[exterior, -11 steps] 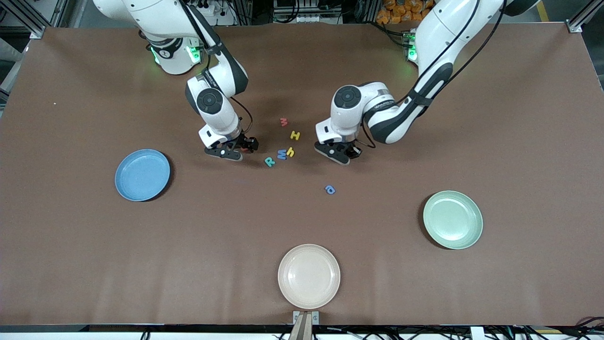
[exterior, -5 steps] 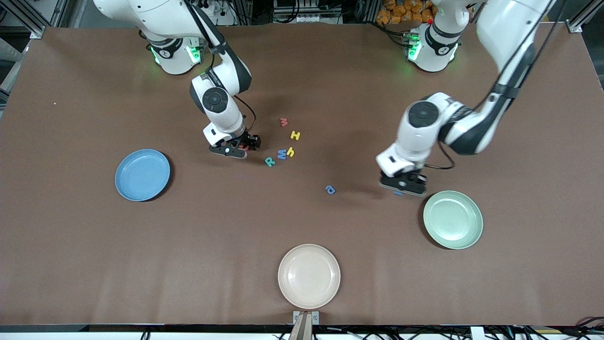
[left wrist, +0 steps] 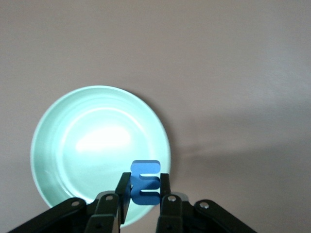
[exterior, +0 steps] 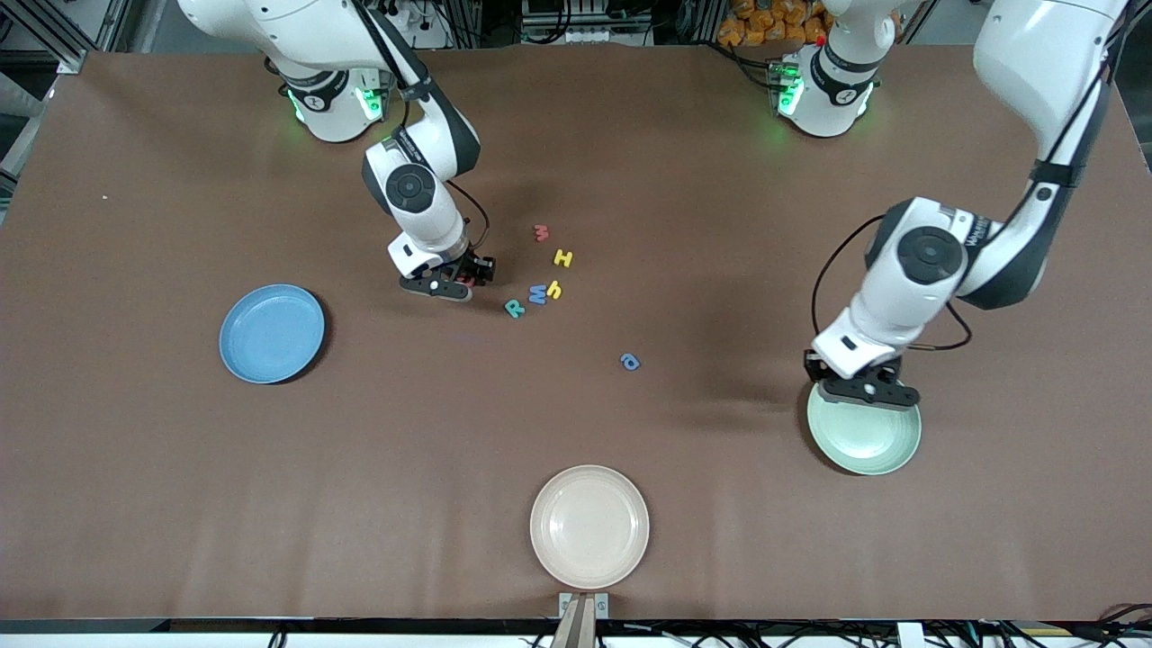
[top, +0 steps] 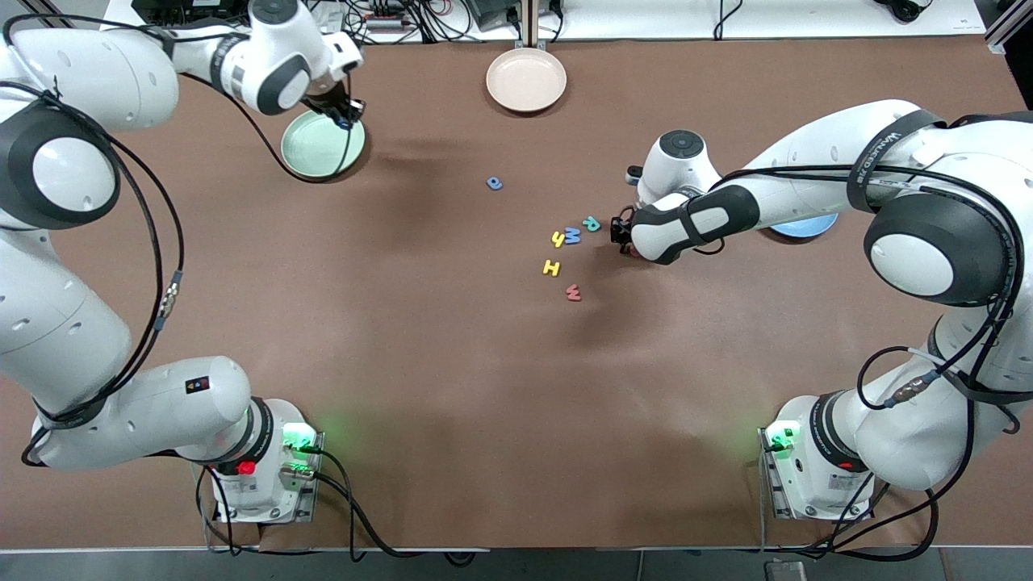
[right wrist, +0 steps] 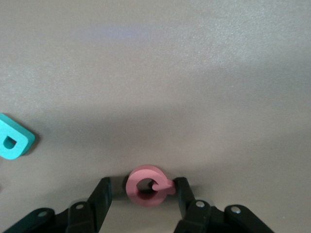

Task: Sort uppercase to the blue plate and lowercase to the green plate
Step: 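Carry the blue e to the green plate and open the left gripper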

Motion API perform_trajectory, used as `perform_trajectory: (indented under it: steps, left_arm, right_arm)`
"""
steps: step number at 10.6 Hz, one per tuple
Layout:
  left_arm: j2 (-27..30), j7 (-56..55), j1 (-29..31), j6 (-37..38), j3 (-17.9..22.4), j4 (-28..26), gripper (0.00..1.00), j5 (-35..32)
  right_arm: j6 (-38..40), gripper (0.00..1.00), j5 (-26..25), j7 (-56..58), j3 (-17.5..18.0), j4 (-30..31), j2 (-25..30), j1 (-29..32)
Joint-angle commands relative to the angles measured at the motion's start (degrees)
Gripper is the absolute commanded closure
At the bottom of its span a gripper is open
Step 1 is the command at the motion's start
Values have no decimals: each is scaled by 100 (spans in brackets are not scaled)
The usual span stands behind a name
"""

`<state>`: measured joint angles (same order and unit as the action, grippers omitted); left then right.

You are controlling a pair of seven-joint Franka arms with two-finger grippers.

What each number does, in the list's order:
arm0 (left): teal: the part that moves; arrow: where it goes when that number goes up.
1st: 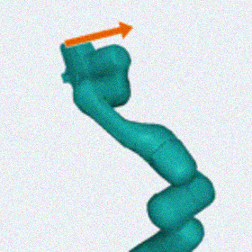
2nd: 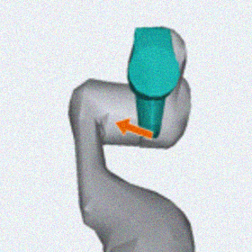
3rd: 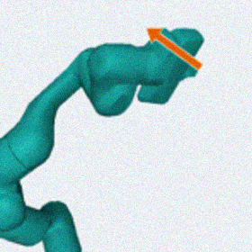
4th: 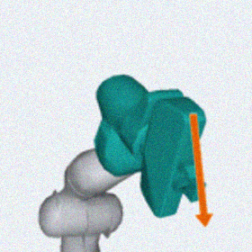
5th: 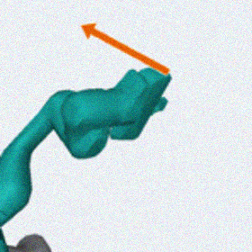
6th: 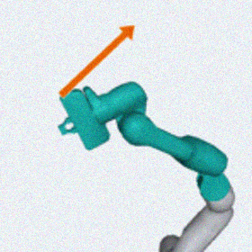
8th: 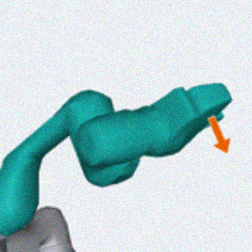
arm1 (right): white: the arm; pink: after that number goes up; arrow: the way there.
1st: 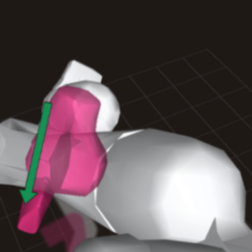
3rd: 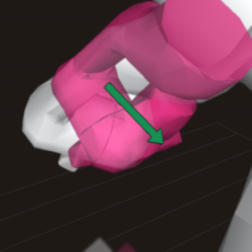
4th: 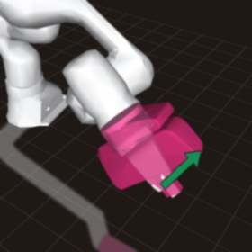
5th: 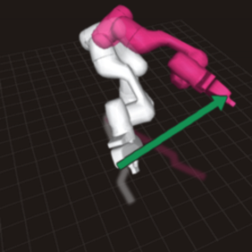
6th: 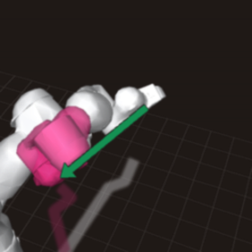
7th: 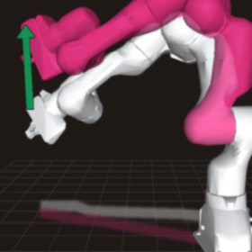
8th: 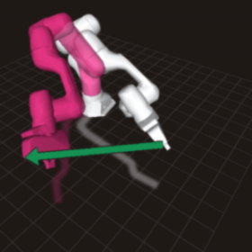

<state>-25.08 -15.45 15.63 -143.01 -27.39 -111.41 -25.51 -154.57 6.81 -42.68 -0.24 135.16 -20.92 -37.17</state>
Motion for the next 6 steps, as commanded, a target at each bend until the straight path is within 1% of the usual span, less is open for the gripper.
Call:
perform_trajectory:
  steps: [1,3,4,5,6]
  left_arm:
    - [-574,621,-7,-16,216,557,100,423]
    - [-1084,701,-7,-16,383,909,100,424]
    - [-1226,850,-16,-16,506,1006,100,424]
    - [-1323,929,-7,-16,550,1042,89,415]
    - [-1333,948,-24,-16,551,1059,2,380]
  right_arm:
    - [-64,39,136,-56,-2,90,9,-54]
    - [-64,46,136,-56,-2,90,18,-45]
    - [-64,47,136,-56,-2,90,9,-45]
    - [-64,50,136,-56,-2,90,9,-45]
    - [-56,53,136,-56,-2,90,9,-45]
